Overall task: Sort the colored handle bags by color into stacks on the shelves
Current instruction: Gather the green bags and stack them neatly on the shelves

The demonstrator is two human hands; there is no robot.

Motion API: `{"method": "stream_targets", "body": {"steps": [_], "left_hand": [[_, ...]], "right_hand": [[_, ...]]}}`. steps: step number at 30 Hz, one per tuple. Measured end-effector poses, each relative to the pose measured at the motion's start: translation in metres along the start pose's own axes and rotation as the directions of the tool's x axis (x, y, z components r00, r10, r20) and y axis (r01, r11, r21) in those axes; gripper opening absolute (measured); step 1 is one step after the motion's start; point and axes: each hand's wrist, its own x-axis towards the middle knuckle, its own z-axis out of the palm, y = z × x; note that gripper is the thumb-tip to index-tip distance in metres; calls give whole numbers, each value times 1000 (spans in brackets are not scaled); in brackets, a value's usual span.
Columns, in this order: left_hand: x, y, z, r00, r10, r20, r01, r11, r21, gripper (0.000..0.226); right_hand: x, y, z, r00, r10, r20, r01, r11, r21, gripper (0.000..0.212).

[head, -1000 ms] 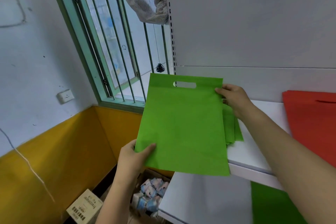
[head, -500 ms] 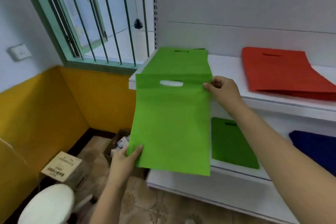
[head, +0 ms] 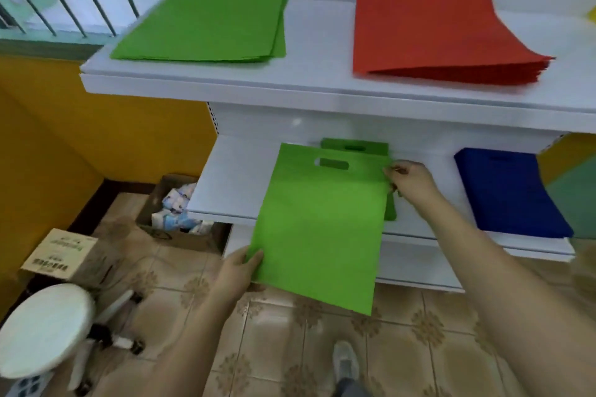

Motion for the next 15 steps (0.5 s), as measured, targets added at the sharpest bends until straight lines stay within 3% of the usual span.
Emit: {"method": "stream_targets", "body": {"steps": [4,7,13,15], "left_hand": [[40,4,62,993,-115,-14,113,991,-72,16],[68,0,106,979,-200,-43,193,972,-132,16],[125,-10,165,963,-268,-28,256,943,-212,19],[145,-6,177,967,-256,-20,244,942,-232,17]], "right_hand": [[51,63,-11,992,123,-7,-123,992,-15,9],[91,107,-10,981,190,40,-188,981,-44,15],[163,157,-4,926,347,150,-364,925,109,13],[186,163,-5,909,376,182,-406,897,176,21]]}}
